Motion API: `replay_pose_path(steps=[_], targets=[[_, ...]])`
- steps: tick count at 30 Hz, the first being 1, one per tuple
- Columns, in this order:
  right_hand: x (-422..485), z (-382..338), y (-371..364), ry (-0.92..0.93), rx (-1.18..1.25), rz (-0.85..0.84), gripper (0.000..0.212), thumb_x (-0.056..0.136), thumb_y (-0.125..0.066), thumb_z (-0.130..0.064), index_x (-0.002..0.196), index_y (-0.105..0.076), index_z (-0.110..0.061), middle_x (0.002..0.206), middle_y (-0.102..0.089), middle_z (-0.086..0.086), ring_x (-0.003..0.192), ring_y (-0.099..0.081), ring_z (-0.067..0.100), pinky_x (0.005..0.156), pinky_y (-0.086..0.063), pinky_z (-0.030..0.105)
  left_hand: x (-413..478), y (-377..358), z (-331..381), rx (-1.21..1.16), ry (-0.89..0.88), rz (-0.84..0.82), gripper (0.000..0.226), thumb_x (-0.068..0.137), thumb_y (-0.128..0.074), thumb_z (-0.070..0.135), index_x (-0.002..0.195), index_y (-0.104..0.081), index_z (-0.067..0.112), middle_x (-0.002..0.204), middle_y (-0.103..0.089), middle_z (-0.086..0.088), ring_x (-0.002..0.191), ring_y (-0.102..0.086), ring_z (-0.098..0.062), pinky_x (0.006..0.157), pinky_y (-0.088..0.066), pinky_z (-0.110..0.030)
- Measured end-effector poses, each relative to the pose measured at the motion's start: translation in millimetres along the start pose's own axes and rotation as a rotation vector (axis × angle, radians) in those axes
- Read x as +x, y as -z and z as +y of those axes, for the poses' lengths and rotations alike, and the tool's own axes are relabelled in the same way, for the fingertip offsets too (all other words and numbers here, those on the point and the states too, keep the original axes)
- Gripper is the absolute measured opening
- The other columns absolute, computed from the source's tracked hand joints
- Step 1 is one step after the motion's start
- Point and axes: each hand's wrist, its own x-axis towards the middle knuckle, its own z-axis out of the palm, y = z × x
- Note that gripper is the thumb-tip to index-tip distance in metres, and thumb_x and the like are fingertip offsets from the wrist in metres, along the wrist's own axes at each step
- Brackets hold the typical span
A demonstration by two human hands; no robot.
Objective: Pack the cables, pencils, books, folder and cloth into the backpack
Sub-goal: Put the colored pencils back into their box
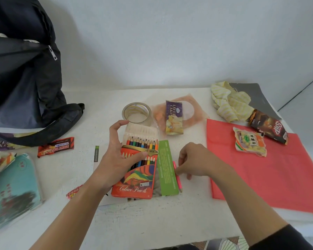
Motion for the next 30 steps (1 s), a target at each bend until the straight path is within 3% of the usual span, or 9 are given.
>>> replay_pose_path(steps=[6,8,11,13,17,21,25,28,30], targets=[[4,-2,-12,-0.007,-0.092,0.211,0.021,0.086,-0.069,-0.032,0.081,-0.068,-0.011,0.079,-0.073,0.004,0.078,-0.068,0.024,0.056,-0.041,0.028,0,-5,-2,-0.006,0.013,-0.024,0.075,0.088,-0.076,0.012,0.133,-0.027,0.049,0.099,-0.079,0.004,0.080,-0.079,-0.031,0.065,-0.064,-0.036],[8,1,-11,0.002,-0.067,0.228,0.025,0.091,-0.065,-0.028,0.082,-0.069,-0.005,0.079,-0.073,0.009,0.079,-0.068,0.027,0.057,-0.042,0.029,-1,-3,-2,-0.002,0.009,-0.024,0.075,0.089,-0.076,0.012,0.133,-0.027,0.049,0.100,-0.078,0.004,0.081,-0.079,-0.031,0.065,-0.064,-0.037],[12,4,-3,0.021,0.226,0.307,0.018,0.094,-0.061,-0.022,0.084,-0.063,-0.007,0.077,-0.072,0.008,0.075,-0.067,0.027,0.067,-0.051,0.039,-2,-1,2,0.002,-0.013,-0.018,0.073,0.089,-0.075,0.011,0.131,-0.028,0.049,0.099,-0.079,0.004,0.080,-0.078,-0.031,0.065,-0.064,-0.036],[12,3,6,0.089,0.609,0.338,0.012,0.098,-0.057,-0.018,0.089,-0.056,-0.010,0.062,-0.067,0.005,0.055,-0.061,0.022,0.057,-0.048,0.038,0,1,5,0.005,-0.028,-0.016,0.072,0.090,-0.074,0.010,0.131,-0.028,0.048,0.097,-0.079,0.004,0.078,-0.078,-0.030,0.063,-0.064,-0.034],[7,-15,20,0.292,0.850,0.331,0.015,0.100,-0.064,-0.020,0.093,-0.063,-0.007,0.062,-0.046,0.005,0.050,-0.040,0.016,0.050,-0.034,0.025,3,0,11,0.024,-0.041,-0.042,0.072,0.090,-0.074,0.010,0.131,-0.027,0.046,0.099,-0.079,0.000,0.078,-0.078,-0.033,0.065,-0.064,-0.036],[3,-37,27,0.458,1.000,0.353,0.016,0.091,-0.076,-0.014,0.096,-0.066,-0.002,0.072,-0.050,0.016,0.056,-0.041,0.020,0.055,-0.038,0.027,5,-1,17,0.030,-0.069,-0.084,0.073,0.092,-0.073,0.005,0.132,-0.026,0.045,0.101,-0.079,-0.003,0.076,-0.078,-0.030,0.062,-0.061,-0.030],[7,-57,33,0.558,1.015,0.349,0.019,0.086,-0.080,-0.015,0.093,-0.071,0.001,0.069,-0.061,0.002,0.060,-0.050,0.013,0.063,-0.044,0.030,6,2,19,0.032,-0.101,-0.127,0.075,0.092,-0.070,-0.001,0.134,-0.026,0.043,0.103,-0.078,-0.009,0.081,-0.078,-0.031,0.066,-0.061,-0.030],[13,-71,35,0.582,0.989,0.281,0.020,0.095,-0.071,-0.017,0.098,-0.073,0.003,0.064,-0.060,-0.003,0.060,-0.049,0.013,0.062,-0.042,0.026,8,4,22,0.028,-0.118,-0.132,0.075,0.092,-0.070,-0.002,0.135,-0.026,0.041,0.102,-0.078,-0.008,0.084,-0.078,-0.030,0.068,-0.061,-0.029],[16,-79,36,0.582,0.985,0.224,0.030,0.103,-0.060,-0.023,0.097,-0.071,0.005,0.065,-0.055,0.006,0.059,-0.044,0.023,0.057,-0.037,0.026,10,5,23,0.033,-0.123,-0.129,0.076,0.092,-0.070,-0.002,0.135,-0.026,0.042,0.102,-0.078,-0.007,0.083,-0.078,-0.028,0.068,-0.061,-0.028]])
